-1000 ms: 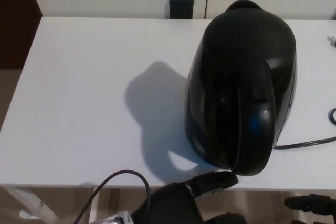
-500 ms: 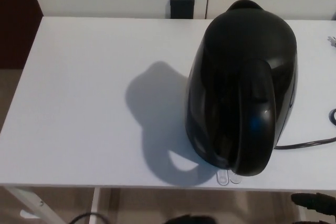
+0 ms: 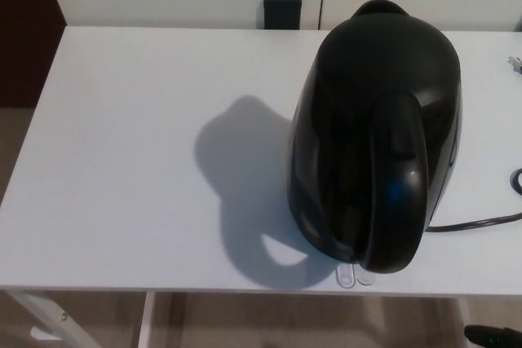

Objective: The robot walk towards a table in front and click the button on the base of the boilling pot using its left middle finger

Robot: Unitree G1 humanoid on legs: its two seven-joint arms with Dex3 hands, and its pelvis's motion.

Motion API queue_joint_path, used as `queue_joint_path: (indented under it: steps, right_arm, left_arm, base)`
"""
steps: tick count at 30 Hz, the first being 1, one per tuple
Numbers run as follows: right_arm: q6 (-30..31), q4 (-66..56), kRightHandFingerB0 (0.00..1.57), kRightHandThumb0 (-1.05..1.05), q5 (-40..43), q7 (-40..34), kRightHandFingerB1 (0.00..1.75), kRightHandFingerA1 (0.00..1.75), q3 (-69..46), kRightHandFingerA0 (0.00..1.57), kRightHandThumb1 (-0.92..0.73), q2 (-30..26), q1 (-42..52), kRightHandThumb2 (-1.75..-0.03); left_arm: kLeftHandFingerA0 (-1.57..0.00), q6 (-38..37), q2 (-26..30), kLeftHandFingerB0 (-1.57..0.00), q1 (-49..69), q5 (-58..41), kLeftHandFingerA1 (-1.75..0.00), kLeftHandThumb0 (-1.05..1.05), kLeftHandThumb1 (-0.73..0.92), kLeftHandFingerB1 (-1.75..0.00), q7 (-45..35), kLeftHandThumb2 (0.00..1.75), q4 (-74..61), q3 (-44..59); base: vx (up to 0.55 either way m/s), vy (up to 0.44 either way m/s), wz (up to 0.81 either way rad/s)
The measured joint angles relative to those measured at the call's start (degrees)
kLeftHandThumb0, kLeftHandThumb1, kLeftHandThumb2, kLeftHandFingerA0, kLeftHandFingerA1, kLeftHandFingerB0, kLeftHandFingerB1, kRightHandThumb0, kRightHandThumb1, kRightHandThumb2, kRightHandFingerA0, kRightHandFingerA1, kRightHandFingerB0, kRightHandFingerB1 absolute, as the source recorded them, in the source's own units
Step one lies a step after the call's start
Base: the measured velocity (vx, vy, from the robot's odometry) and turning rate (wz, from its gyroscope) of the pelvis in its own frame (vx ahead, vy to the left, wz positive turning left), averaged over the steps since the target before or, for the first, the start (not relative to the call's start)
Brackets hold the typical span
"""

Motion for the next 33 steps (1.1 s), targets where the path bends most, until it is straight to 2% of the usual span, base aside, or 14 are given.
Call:
queue_joint_path:
  steps: [3, 4, 5, 12, 16, 33]
  right_arm:
    - [0.0, 0.22, 0.36, -0.15, 0.02, 0.12, 0.38, 0.45, -0.01, 0.44, -0.5, 0.01, 1.0, -0.54]
    - [0.0, 0.31, 0.36, -0.15, 0.03, 0.15, 0.38, 0.45, -0.01, 0.44, -0.5, 0.01, 1.16, -0.54]
    - [-0.01, 0.4, 0.35, -0.16, 0.04, 0.19, 0.38, 0.44, -0.01, 0.43, -0.5, 0.01, 1.38, -0.54]
    - [-0.01, 0.7, 0.36, -0.16, 0.1, 0.45, 0.38, 0.42, -0.09, 0.4, -0.47, 0.01, 2.25, -0.54]
    - [-0.01, 0.84, 0.36, -0.15, 0.14, 0.5, 0.38, 0.43, -0.2, 0.42, -0.47, 0.01, 2.32, -0.53]
    - [-0.01, 1.12, 0.37, -0.15, 0.44, 0.44, 0.38, 0.43, -0.9, 0.45, -0.49, 0.01, 2.38, -0.54]
  left_arm:
    - [-0.43, -0.29, -2.72, -0.24, 0.55, -2.9, -0.35, -0.52, 0.55, -0.29, -0.85, 0.57, 4.84, 3.04]
    - [-0.35, -0.3, -3.44, -0.17, 0.64, -3.69, -0.44, -0.57, 0.47, -0.38, -1.12, 0.73, 6.08, 3.95]
    - [-0.35, -0.3, -4.28, -0.16, 0.71, -4.55, -0.44, -0.55, 0.46, -0.38, -1.51, 0.72, 7.45, 5.08]
    - [-0.32, -0.26, -9.15, -0.17, -0.42, -10.96, -0.45, -0.47, 0.43, -0.37, -4.84, 0.68, 17.01, 14.19]
    - [-0.34, -0.19, -11.01, -0.18, -2.12, -14.5, -0.46, -0.52, 0.41, -0.38, -6.98, 0.69, 21.92, 19.63]
    - [-0.34, 0.41, -15.3, -0.16, -7.93, -29.79, -0.46, -0.51, 0.41, -0.38, -17.84, 0.69, 36.56, 37.21]
  base:
    - [0.0, 0.0, 0.0]
    - [0.0, 0.0, 0.0]
    - [0.0, 0.0, 0.0]
    - [0.0, 0.0, 0.0]
    - [0.0, 0.0, 0.0]
    - [0.0, 0.0, 0.0]
